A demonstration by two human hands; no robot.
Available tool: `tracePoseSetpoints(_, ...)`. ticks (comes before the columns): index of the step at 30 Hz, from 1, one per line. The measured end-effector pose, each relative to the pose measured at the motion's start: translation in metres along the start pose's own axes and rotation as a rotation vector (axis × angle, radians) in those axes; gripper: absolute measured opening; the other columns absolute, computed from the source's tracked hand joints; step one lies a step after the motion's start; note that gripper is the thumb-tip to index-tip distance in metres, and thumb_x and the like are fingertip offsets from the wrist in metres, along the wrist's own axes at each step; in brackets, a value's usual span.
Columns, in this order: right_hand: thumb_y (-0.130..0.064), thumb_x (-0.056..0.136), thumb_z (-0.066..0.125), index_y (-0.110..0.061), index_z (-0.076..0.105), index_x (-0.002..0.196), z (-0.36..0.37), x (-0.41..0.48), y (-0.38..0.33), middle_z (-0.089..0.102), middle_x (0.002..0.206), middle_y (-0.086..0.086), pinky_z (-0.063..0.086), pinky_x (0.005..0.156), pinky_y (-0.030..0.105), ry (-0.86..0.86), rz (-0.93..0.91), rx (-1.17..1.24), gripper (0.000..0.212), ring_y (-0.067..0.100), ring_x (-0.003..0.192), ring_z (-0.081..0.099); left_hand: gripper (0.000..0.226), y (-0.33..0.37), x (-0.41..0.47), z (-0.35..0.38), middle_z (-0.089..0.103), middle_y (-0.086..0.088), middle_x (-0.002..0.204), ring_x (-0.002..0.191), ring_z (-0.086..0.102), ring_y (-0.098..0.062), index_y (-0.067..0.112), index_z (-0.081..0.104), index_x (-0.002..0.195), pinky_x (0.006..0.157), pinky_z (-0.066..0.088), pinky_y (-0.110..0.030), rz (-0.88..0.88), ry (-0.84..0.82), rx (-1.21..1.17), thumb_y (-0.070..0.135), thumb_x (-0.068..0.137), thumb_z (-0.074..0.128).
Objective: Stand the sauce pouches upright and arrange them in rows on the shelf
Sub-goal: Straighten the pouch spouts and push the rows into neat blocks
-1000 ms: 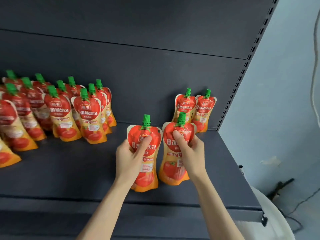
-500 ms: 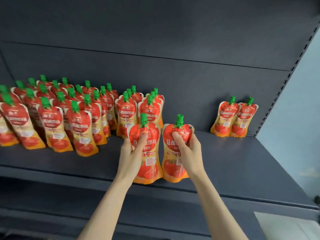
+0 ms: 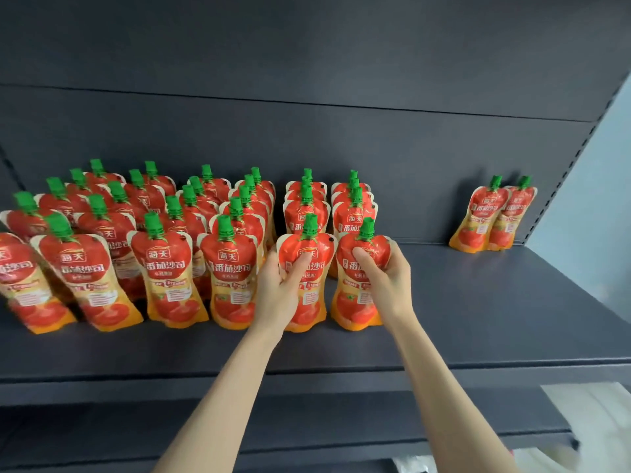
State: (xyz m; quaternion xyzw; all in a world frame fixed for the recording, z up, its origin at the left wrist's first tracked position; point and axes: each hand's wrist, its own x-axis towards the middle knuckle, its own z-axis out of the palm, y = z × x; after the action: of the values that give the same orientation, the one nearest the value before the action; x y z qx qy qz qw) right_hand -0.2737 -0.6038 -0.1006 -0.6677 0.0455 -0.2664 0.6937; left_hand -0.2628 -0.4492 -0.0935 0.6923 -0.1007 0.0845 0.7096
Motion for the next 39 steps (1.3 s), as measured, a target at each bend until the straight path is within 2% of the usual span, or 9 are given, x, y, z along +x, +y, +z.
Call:
tracePoseSetpoints(3,-0.019,0.084,0.068,-0.014,0.06,0.096,0.005,0.014,0.002,0.069,0.092,0.0,0.054,0.067,0.021,0.013,0.003,-0.037,0.015,0.01,0.082,0.069,0.022,-0.001,0.013,0.003,0.054,0.024,0.093,0.08,0.052,0.026,0.017,0.054,0.113,0.065,0.039,0.005,0.018,-0.002,0.029,0.021,0.092,0.056)
tracePoseSetpoints(5,-0.021,0.084,0.068,-0.018,0.06,0.094,0.006,0.024,0.004,0.07,0.093,0.001,0.056,0.07,0.025,0.013,-0.002,-0.05,0.013,0.013,0.085,0.069,0.032,-0.004,0.023,0.005,0.057,0.018,0.096,0.08,0.054,0.017,0.014,0.054,0.122,0.065,0.039,0.005,0.016,-0.001,0.045,0.025,0.092,0.056)
tracePoseSetpoints(12,-0.018,0.086,0.066,-0.011,0.058,0.11,0.001,0.039,0.017,0.07,0.104,0.005,0.056,0.077,0.029,-0.084,0.038,-0.034,0.026,0.015,0.092,0.069,0.041,-0.025,0.038,0.011,0.06,0.018,0.103,0.1,0.059,0.002,0.016,0.051,0.126,0.071,0.047,-0.003,-0.05,-0.032,-0.024,0.03,0.089,0.06)
tracePoseSetpoints(16,-0.008,0.08,0.072,-0.011,0.053,0.119,-0.011,0.029,0.038,0.067,0.109,0.003,0.055,0.08,0.023,-0.186,0.056,-0.088,0.044,0.01,0.096,0.067,0.051,-0.042,0.025,0.012,0.056,0.017,0.106,0.097,0.056,0.003,0.022,0.044,0.123,0.072,0.046,-0.004,-0.05,-0.032,0.046,0.021,0.08,0.072)
tracePoseSetpoints(21,-0.009,0.076,0.075,-0.011,0.048,0.113,-0.021,0.015,0.062,0.064,0.104,-0.002,0.054,0.072,0.016,-0.146,0.075,-0.184,0.046,0.009,0.092,0.064,0.046,-0.064,0.007,0.016,0.054,0.01,0.104,0.094,0.051,-0.003,0.024,0.042,0.11,0.071,0.038,-0.006,-0.013,0.167,0.206,0.02,0.077,0.075)
tracePoseSetpoints(25,-0.012,0.078,0.074,-0.015,0.046,0.113,-0.021,0.013,0.066,0.061,0.099,-0.013,0.05,0.068,0.008,-0.092,0.017,-0.256,0.045,0.001,0.089,0.061,0.036,-0.07,0.008,0.018,0.058,0.009,0.1,0.09,0.054,-0.005,0.021,0.047,0.104,0.066,0.04,-0.003,0.027,0.18,0.247,0.02,0.079,0.073)
tracePoseSetpoints(29,-0.015,0.078,0.074,-0.014,0.048,0.113,-0.017,0.019,0.067,0.062,0.1,-0.011,0.05,0.07,0.007,-0.073,0.006,-0.286,0.044,0.0,0.09,0.061,0.036,-0.073,0.019,0.018,0.057,0.009,0.101,0.091,0.053,-0.004,0.015,0.05,0.109,0.065,0.04,0.0,0.053,0.182,0.29,0.019,0.081,0.071)
tracePoseSetpoints(35,-0.018,0.08,0.073,-0.014,0.048,0.115,-0.015,0.019,0.071,0.061,0.1,-0.011,0.047,0.07,0.003,-0.056,0.014,-0.322,0.043,-0.004,0.088,0.059,0.046,-0.082,0.023,0.021,0.058,-0.002,0.118,0.107,0.051,-0.011,0.01,0.048,0.122,0.087,0.04,-0.022,0.055,0.189,0.342,0.018,0.082,0.069)
tracePoseSetpoints(39,-0.02,0.081,0.071,-0.013,0.047,0.118,-0.014,0.018,0.072,0.06,0.104,-0.008,0.044,0.068,0.0,-0.049,0.014,-0.358,0.044,-0.006,0.087,0.057,0.048,-0.087,0.025,0.02,0.058,-0.007,0.123,0.116,0.052,-0.021,0.009,0.047,0.125,0.089,0.039,-0.024,0.052,0.2,0.357,0.019,0.083,0.069)
